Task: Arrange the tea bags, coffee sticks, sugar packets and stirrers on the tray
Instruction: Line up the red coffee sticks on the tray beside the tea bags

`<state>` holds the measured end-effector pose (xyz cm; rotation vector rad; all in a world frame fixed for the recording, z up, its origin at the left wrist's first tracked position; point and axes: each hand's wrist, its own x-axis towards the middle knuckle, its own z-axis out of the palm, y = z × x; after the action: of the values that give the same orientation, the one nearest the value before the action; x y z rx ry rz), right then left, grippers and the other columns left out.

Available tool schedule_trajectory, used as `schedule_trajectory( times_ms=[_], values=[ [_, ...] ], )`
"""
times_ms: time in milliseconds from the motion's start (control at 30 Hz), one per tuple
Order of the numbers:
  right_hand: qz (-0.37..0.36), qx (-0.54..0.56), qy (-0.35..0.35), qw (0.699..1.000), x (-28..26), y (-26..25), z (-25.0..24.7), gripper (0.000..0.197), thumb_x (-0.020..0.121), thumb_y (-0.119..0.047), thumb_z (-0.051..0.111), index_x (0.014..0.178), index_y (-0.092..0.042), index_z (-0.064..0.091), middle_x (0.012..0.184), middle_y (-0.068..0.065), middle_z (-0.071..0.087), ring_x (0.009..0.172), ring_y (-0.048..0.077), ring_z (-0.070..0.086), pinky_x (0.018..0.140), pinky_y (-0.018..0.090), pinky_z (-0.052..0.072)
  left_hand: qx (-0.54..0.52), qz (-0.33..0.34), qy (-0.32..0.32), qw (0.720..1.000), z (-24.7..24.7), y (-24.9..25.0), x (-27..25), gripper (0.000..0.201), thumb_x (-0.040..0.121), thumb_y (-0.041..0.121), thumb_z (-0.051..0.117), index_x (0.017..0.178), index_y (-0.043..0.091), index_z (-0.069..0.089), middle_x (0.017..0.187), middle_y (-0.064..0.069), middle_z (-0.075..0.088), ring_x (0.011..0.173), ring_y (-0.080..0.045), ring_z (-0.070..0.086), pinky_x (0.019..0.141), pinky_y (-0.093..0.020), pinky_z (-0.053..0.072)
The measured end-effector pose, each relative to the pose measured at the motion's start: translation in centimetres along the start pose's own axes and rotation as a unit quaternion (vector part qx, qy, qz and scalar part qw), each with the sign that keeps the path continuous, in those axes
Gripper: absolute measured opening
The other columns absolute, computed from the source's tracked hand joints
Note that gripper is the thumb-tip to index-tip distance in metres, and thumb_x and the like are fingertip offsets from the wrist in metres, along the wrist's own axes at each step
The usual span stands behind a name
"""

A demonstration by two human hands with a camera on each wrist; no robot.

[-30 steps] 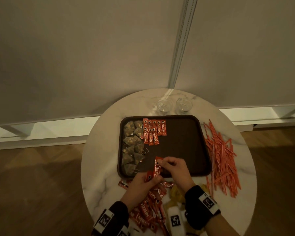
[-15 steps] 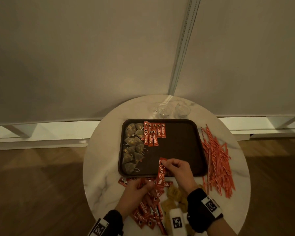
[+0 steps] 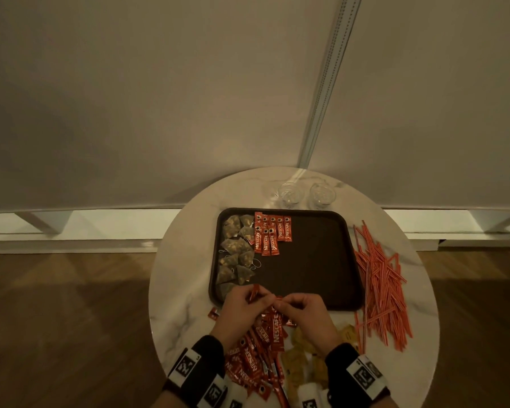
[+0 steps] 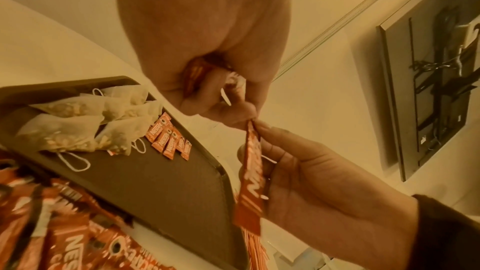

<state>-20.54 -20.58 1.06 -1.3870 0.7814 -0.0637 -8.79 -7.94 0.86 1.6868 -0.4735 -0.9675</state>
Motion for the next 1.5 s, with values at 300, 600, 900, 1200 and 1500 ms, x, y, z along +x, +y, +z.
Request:
schedule_trajectory(
  times_ms=[300, 600, 900, 1200, 1500],
  values=[
    [0.010, -0.037, -0.017, 0.999, 0.3, 0.7, 0.3, 0.011, 0.086, -0.015, 0.073, 0.092, -0.006, 0.075, 0.084, 0.006, 0.076, 0.071, 0.009, 0.069, 0.066, 0.018, 0.053, -0.010, 0.000, 0.049, 0.999, -1.1, 0.8, 2.3, 0.008, 0.094, 0.023, 0.064, 0.090, 0.019, 0.069, 0.062, -0.001, 0.062, 0.048, -0.011, 0.052, 0.054, -0.022, 0.046],
    [0.062, -0.054, -0.027, 0.996, 1.8, 2.5, -0.5, 0.008, 0.084, -0.013, 0.075, 0.091, -0.009, 0.076, 0.089, 0.007, 0.076, 0.083, 0.019, 0.073, 0.077, 0.027, 0.059, 0.049, -0.005, 0.028, 0.998, -1.3, -1.4, 3.4, 0.007, 0.088, 0.021, 0.072, 0.090, 0.015, 0.070, 0.087, 0.003, 0.072, 0.079, -0.004, 0.069, 0.069, -0.014, 0.052],
    [0.143, -0.104, 0.014, 0.984, 3.4, 6.3, -2.5, 0.008, 0.084, -0.017, 0.077, 0.090, -0.011, 0.077, 0.086, 0.004, 0.077, 0.083, 0.020, 0.074, 0.083, 0.040, 0.059, 0.206, -0.037, -0.020, 0.978, -0.4, -5.3, 6.1, 0.007, 0.096, 0.024, 0.060, 0.094, 0.027, 0.066, 0.096, 0.011, 0.066, 0.089, 0.001, 0.061, 0.080, -0.015, 0.048],
    [0.125, -0.108, 0.112, 0.980, 8.8, 5.1, -6.7, 0.002, 0.086, -0.011, 0.073, 0.086, -0.010, 0.075, 0.080, 0.003, 0.076, 0.076, 0.013, 0.071, 0.062, 0.016, 0.050, 0.404, -0.004, -0.109, 0.908, 4.2, -5.7, 13.1, 0.022, 0.102, 0.033, 0.043, 0.100, 0.019, 0.060, 0.097, -0.002, 0.066, 0.088, -0.018, 0.062, 0.079, -0.036, 0.052],
    [0.110, -0.157, 0.137, 0.972, 18.2, 3.6, -6.2, 0.003, 0.084, -0.015, 0.077, 0.083, -0.016, 0.073, 0.085, 0.006, 0.073, 0.070, 0.012, 0.064, 0.064, 0.019, 0.050, 0.429, 0.000, -0.053, 0.902, 5.4, -7.1, 14.9, 0.025, 0.098, 0.040, 0.049, 0.103, 0.022, 0.066, 0.095, 0.001, 0.069, 0.085, -0.014, 0.060, 0.069, -0.026, 0.038]
  ],
)
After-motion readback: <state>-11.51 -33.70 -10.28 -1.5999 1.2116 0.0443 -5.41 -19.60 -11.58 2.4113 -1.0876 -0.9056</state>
